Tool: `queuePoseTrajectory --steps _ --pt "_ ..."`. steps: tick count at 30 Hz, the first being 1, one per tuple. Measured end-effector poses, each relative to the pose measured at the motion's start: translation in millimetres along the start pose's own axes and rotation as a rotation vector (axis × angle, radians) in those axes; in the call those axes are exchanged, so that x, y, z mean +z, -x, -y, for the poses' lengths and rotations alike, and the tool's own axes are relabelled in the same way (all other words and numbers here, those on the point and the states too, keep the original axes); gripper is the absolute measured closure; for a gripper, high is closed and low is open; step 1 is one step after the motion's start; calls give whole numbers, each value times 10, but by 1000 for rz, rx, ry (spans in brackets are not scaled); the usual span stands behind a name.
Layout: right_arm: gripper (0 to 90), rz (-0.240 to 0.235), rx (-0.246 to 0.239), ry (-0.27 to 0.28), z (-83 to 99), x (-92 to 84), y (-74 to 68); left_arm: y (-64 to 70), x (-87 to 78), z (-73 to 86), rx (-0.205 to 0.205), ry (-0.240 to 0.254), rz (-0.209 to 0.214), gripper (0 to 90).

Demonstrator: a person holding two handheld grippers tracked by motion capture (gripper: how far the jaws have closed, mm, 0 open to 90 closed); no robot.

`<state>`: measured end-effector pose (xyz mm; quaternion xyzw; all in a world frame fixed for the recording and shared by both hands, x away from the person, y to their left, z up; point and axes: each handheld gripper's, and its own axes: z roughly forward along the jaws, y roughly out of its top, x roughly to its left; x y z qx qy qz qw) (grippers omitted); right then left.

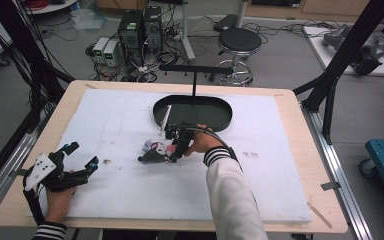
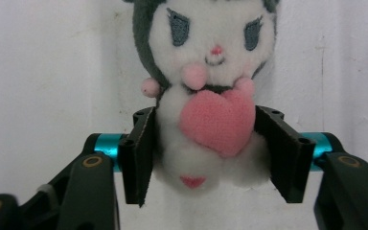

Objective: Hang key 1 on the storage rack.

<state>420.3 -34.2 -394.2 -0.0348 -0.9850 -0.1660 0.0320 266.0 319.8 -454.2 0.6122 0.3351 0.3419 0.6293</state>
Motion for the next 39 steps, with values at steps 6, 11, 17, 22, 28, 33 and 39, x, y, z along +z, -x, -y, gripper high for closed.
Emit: queuePoseTrajectory --steps 6,11,17,22,28,33,39 --pt "519 1 -36 -9 -9 -14 -20 0 0 0 0 0 0 108" --pt "542 -1 -45 -5 -10 -26 -28 0 0 0 -2 0 -1 107" --pt "552 15 -48 10 4 -87 -33 0 1 0 -3 0 -1 107" --pt "552 17 -26 48 33 -170 -27 1 3 0 -5 2 -1 107" --pt "551 48 -17 106 69 -317 -43 0 2 0 -1 -1 0 107" --pt "550 85 3 171 106 -467 -52 2 3 1 -3 1 -2 107" --pt "549 103 32 221 149 -577 -56 2 3 1 -2 1 -2 107"
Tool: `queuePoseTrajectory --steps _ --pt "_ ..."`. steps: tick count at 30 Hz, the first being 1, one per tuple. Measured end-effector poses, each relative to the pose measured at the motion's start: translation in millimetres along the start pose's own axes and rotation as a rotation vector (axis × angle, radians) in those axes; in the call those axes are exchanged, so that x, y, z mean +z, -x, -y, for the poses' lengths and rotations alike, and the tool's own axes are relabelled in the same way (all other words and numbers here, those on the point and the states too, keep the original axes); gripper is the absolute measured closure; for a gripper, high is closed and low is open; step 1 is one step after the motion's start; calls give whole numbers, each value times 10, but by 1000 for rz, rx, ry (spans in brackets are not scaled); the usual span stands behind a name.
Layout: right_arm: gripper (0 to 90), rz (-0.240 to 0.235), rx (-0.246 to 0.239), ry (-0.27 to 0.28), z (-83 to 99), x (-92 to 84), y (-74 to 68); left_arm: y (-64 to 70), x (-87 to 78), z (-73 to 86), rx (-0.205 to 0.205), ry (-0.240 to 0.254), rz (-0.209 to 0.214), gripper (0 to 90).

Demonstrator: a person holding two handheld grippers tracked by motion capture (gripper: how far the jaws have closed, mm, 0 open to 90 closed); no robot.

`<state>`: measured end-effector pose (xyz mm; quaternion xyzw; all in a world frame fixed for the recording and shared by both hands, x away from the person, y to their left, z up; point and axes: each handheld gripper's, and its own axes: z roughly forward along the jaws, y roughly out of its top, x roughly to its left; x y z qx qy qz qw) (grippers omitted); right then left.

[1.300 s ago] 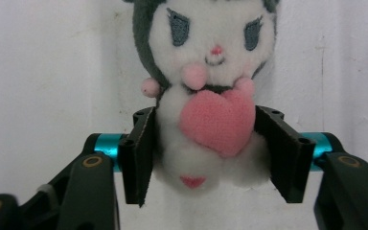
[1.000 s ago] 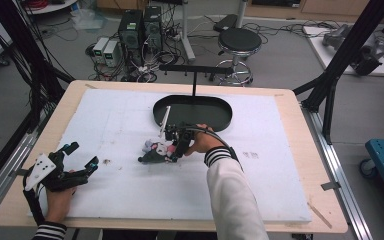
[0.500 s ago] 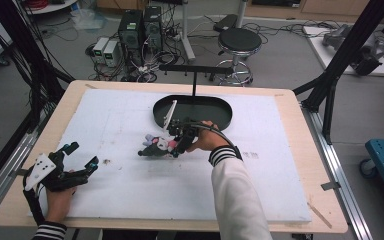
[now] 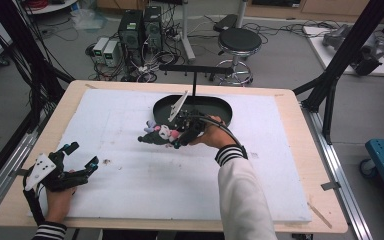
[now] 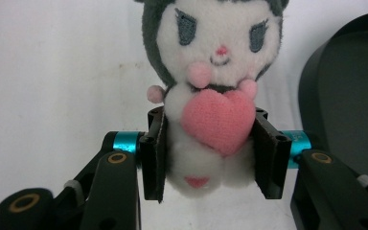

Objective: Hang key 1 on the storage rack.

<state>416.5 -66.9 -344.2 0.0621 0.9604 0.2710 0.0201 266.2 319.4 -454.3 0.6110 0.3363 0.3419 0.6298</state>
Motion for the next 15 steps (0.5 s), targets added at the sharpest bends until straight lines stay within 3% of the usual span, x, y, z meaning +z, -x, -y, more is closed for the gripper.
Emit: queuePoseTrajectory --steps 1,6,15 --pt "549 6 2 29 8 -42 18 0 0 0 0 0 0 107" --pt "549 38 6 70 17 -118 40 0 0 0 0 0 0 107" --pt "547 121 63 162 35 -286 71 -1 0 0 -1 0 0 107"
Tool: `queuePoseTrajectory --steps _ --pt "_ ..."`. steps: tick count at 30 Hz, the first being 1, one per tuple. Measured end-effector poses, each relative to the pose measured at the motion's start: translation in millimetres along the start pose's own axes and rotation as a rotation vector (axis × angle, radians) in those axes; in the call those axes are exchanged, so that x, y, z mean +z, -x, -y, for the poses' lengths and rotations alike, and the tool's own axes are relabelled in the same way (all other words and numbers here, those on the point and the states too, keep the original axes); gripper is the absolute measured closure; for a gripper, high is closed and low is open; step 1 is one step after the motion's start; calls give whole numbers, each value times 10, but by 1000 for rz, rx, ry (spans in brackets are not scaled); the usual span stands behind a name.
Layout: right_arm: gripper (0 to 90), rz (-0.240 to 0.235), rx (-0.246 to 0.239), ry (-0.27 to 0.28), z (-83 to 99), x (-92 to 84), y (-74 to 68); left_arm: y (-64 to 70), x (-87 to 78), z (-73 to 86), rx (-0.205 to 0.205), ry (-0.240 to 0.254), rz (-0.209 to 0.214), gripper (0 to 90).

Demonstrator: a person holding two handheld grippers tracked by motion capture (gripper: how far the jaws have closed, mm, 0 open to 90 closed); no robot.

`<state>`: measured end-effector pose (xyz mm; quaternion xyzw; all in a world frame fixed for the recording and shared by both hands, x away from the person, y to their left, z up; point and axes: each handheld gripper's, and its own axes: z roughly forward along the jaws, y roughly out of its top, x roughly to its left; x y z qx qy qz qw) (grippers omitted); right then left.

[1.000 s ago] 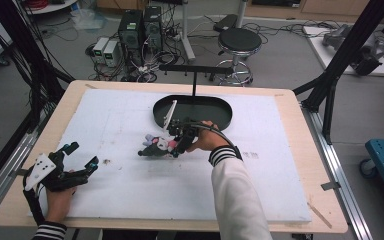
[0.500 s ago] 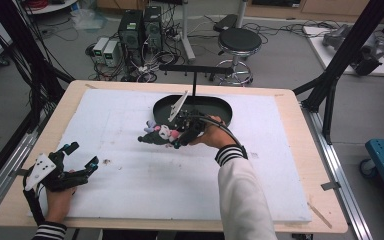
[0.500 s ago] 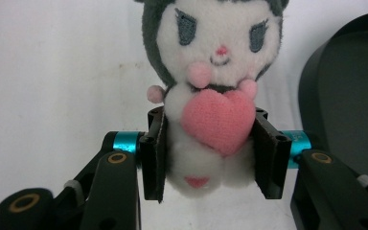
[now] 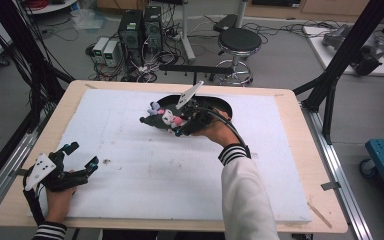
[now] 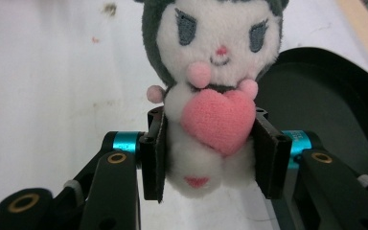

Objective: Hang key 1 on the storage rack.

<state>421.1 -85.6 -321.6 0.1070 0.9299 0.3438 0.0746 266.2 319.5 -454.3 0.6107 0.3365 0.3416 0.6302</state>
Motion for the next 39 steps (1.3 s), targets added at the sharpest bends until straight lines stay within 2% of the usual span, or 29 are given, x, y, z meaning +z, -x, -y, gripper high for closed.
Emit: queuePoseTrajectory --steps 3,4,7,8,10,14,20,24,25,29,33,37,39 --pt "547 28 18 32 3 -44 28 1 0 0 1 -1 0 107" --pt "547 51 27 47 3 -67 39 0 0 0 1 0 0 107" --pt "547 69 35 67 1 -89 48 -1 -2 -1 2 -2 1 107" --pt "547 82 56 95 0 -120 60 -1 -1 -1 1 -2 1 108" --pt "547 83 61 99 1 -127 62 0 0 0 1 0 1 108" --pt "547 135 93 139 1 -190 83 -1 0 0 2 0 1 108" --pt "547 180 153 209 25 -272 125 -1 -1 0 2 0 2 107" --pt "547 218 180 236 35 -316 140 -1 0 1 1 1 1 107" --pt "547 245 188 249 42 -335 152 0 0 0 1 1 1 107" --pt "547 261 224 268 60 -361 173 -1 1 1 1 2 1 107" --pt "547 298 272 287 99 -387 219 -2 -1 0 1 0 1 107" --pt "546 309 292 307 116 -401 239 -2 0 1 -2 2 1 107" --pt "546 334 305 311 118 -408 235 -3 -1 0 -1 0 1 107"
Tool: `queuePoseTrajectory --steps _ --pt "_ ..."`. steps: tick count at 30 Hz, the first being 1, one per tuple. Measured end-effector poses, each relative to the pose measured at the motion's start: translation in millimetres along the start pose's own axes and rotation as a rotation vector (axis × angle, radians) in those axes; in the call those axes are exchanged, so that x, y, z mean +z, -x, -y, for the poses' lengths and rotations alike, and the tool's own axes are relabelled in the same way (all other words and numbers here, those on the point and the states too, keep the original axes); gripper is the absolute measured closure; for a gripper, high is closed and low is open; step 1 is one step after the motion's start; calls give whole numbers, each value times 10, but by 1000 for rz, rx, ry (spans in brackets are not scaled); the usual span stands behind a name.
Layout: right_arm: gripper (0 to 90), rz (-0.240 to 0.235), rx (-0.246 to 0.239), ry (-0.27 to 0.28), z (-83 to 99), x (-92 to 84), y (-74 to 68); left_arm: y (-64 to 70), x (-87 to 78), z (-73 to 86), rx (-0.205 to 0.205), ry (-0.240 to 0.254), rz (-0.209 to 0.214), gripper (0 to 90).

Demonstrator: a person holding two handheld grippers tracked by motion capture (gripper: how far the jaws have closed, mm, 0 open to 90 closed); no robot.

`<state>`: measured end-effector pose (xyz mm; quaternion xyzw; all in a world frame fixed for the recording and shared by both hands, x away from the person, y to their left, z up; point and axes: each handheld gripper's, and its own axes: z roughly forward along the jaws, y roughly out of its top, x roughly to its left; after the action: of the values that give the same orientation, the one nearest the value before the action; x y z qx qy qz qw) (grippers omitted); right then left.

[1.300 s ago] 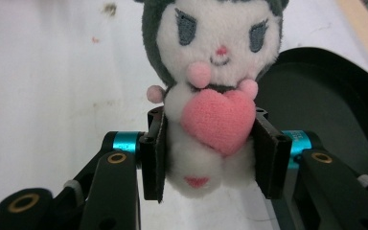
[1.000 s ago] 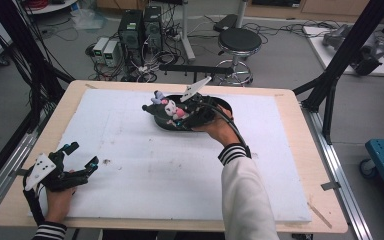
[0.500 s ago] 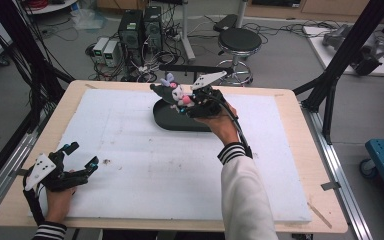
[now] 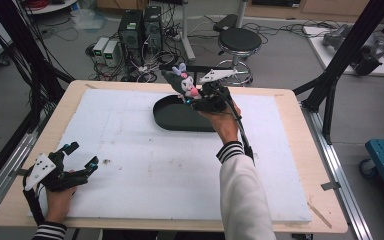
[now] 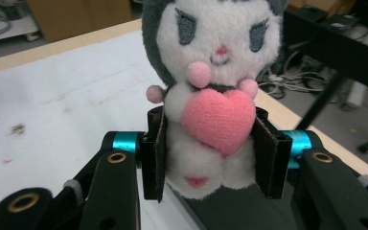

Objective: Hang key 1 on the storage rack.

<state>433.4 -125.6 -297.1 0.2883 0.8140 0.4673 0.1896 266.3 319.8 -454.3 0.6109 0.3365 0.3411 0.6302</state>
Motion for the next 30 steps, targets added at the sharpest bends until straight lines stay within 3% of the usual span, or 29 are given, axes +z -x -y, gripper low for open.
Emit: queuePoseTrajectory --steps 1,6,30 --pt "546 31 16 24 20 -9 13 1 0 0 -1 0 0 107" --pt "546 61 50 23 76 -12 53 1 0 0 -1 0 -1 107" --pt "547 118 144 31 120 43 136 0 3 1 -8 3 -2 108"
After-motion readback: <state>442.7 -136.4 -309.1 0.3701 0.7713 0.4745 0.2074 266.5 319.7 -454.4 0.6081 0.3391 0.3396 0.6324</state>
